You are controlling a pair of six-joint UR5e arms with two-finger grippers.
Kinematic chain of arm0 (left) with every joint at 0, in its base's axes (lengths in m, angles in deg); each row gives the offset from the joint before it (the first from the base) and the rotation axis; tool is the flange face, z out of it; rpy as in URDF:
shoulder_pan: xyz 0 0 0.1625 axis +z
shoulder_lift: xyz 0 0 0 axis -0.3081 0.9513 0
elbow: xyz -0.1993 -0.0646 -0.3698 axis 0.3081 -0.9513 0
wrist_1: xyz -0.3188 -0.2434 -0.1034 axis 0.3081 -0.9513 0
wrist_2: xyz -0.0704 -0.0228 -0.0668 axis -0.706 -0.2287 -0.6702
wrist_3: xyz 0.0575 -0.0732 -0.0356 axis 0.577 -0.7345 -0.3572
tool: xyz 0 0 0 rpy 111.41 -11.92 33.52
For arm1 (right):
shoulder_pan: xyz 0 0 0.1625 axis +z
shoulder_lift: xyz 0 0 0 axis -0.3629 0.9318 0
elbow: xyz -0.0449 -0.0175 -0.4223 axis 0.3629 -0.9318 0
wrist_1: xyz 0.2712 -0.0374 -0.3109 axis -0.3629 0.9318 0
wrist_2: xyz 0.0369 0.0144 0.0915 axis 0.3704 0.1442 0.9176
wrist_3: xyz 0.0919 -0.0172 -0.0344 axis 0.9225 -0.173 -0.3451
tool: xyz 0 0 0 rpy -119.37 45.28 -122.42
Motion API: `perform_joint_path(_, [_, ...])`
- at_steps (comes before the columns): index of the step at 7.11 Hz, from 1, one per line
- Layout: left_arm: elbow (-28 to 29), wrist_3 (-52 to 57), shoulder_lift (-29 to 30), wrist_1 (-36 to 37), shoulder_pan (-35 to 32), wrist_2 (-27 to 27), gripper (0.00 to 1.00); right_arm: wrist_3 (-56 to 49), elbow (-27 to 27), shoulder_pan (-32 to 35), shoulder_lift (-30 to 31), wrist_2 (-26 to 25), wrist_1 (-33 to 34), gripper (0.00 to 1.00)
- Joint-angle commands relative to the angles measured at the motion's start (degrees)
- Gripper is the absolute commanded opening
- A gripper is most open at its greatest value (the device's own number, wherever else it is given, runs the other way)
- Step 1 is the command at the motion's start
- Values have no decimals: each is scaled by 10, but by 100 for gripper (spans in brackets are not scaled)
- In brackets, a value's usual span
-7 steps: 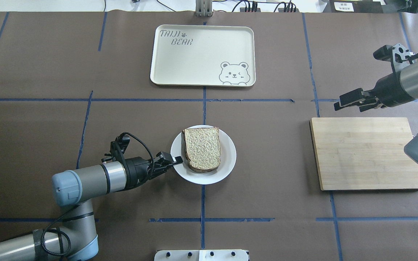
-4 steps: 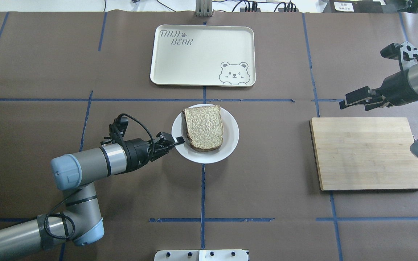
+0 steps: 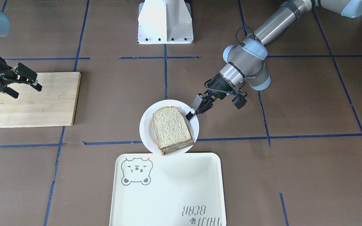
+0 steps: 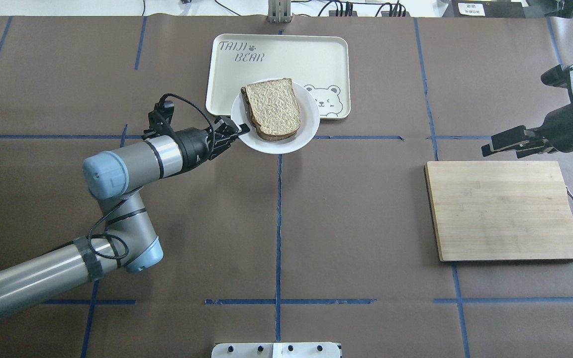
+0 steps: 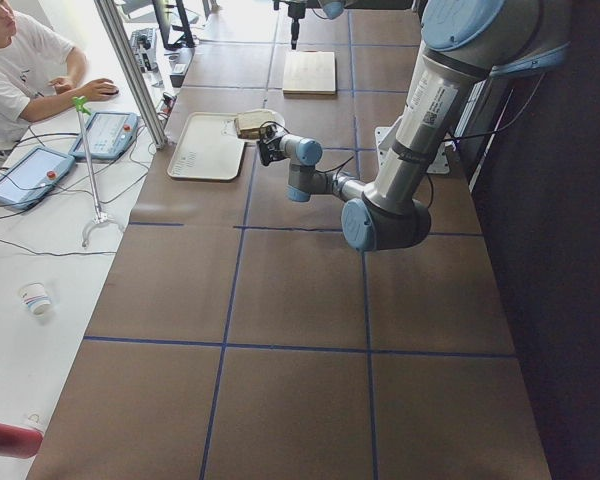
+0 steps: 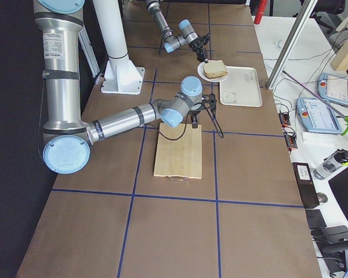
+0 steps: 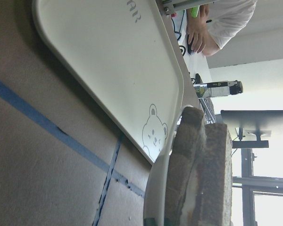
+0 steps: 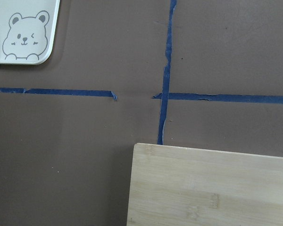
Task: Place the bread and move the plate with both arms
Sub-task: 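Slide the plate with the left gripper onto the cream tray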
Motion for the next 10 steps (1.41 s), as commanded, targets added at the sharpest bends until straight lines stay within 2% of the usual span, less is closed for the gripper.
perform_joint_path(1, [135,-47,97,-1,-33,-2,4,-5,9,8,14,6,0,100])
perform_joint_path(2, [195,-50,137,-1,-34,-2,4,-6,15,10,22,6,-1,100])
perform_joint_path(3, [224,-50,144,-1,-35,-3,4,-6,18,10,23,6,-1,100])
perform_joint_path(7, [261,-50,159,-1,-35,-5,5,-6,16,8,27,6,0,100])
perform_joint_path(8, [265,-50,159,-1,-35,-5,8,-6,14,8,25,5,0,100])
perform_joint_path(9, [266,-50,159,-1,-35,-5,17,-6,18,9,25,5,0,100])
perform_joint_path(10, [267,-50,159,-1,-37,-5,30,-6,16,8,25,5,0,99])
